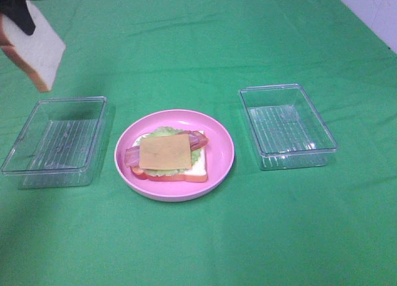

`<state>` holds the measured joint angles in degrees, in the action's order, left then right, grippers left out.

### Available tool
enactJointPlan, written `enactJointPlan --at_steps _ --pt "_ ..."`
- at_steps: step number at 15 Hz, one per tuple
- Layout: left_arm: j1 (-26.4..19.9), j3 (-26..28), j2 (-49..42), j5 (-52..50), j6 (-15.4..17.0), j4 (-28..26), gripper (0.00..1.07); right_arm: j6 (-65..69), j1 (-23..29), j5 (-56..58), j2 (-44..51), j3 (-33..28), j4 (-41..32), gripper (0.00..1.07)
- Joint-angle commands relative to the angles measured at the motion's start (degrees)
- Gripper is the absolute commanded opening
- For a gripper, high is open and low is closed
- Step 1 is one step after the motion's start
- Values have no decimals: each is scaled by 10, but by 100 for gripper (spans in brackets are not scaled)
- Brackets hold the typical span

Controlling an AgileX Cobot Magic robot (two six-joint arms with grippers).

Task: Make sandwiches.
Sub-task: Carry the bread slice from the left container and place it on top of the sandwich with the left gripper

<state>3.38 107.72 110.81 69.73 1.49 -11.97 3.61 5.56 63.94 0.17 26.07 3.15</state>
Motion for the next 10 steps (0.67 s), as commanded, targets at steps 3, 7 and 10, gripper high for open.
enactJointPlan --at_steps 3,7,10 --pt "2 -133 -92 5 -87 -175 0 -9 0 -7 19 -1 2 93" --pt "2 -362 -129 -77 -304 -462 0 -9 0 -7 19 -1 2 93" --pt "9 -409 -111 -116 -366 -513 0 -9 0 -7 19 -1 2 93"
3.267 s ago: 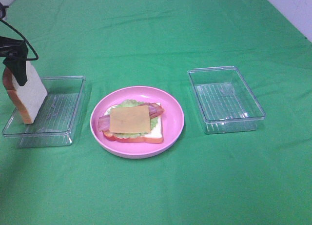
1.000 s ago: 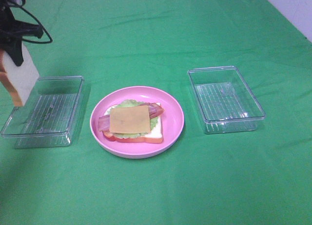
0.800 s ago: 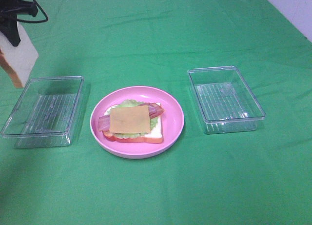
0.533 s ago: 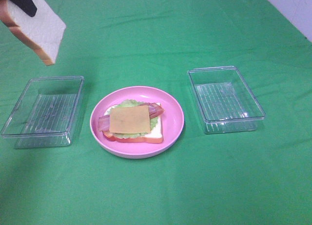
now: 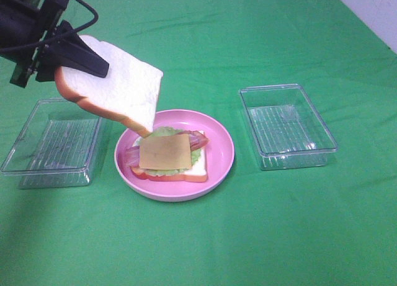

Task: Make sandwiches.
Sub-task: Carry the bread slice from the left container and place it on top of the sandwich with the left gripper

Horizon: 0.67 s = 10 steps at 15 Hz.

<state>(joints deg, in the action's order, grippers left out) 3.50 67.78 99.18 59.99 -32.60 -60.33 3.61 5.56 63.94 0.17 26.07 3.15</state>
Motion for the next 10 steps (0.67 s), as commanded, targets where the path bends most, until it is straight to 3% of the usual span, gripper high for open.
enactJointPlan --at_steps 1,6,10 --pt "22 -9 11 -40 -28 -32 0 -9 0 -7 19 -1 2 93" --pt "101 -8 71 -137 -25 -42 0 -9 0 -7 19 -1 2 93" --pt "122 36 141 -141 -30 -72 0 -9 0 -7 19 -1 2 93"
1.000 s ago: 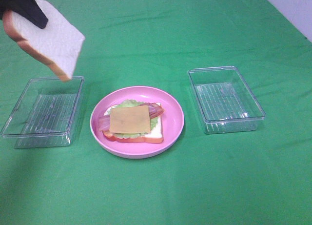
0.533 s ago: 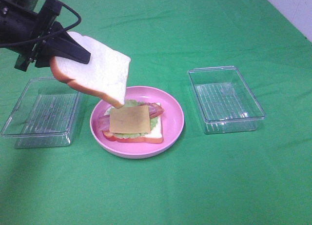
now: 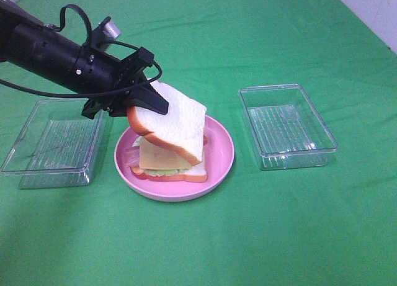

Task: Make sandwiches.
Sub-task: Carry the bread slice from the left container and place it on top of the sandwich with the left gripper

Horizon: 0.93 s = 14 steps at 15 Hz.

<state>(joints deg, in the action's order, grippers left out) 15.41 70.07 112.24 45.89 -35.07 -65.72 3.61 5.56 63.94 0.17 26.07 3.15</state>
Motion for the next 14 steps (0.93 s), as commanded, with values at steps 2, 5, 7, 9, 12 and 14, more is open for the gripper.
enactJointPlan --at_steps 2,5,7,9,12,14 --pt "3 23 24 9 -5 -20 0 -9 0 -7 19 -1 2 93" --pt "3 23 44 7 -10 -36 0 -9 0 -7 19 -1 2 93" --pt "3 23 57 6 -19 -48 0 -9 0 -7 19 -1 2 93" --pt "3 23 62 5 -23 -46 0 -9 0 -7 19 -1 2 93" --pt "3 23 62 -6 -26 -45 2 -9 0 -7 19 -1 2 93" --pt "3 23 62 -7 -25 -44 29 -9 0 -7 19 -1 2 93"
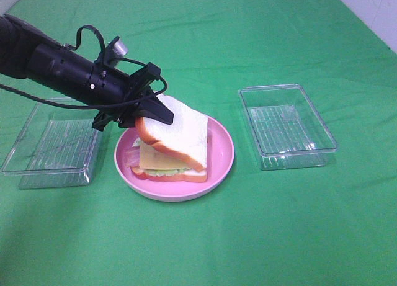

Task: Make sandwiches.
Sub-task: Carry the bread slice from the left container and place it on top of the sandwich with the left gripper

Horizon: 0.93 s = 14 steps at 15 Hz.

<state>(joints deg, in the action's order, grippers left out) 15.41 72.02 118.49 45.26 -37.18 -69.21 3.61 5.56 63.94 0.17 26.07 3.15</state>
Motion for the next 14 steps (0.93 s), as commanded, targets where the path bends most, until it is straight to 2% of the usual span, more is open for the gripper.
enactJointPlan --at_steps 1,2,3,5,7,9,11,14 --pt "3 3 0 3 -3 -7 49 -9 0 -7 19 -1 2 93" --pt "3 3 0 6 -3 -5 63 -9 0 -7 19 -1 2 93" --pt "3 3 -1 5 -1 -3 69 -9 0 -7 19 -1 2 93" --pt "3 15 -4 6 18 21 69 -9 0 -7 19 -1 2 93" --pt "3 41 -4 16 81 87 69 -9 0 -7 19 -1 2 93" --pt "3 74 -4 46 175 196 69 -9 0 -7 19 -1 2 93" --pt "3 111 -4 73 239 290 69 -9 0 -7 19 -1 2 93" --pt "3 154 -4 116 290 364 70 -9 0 -7 19 -1 2 93"
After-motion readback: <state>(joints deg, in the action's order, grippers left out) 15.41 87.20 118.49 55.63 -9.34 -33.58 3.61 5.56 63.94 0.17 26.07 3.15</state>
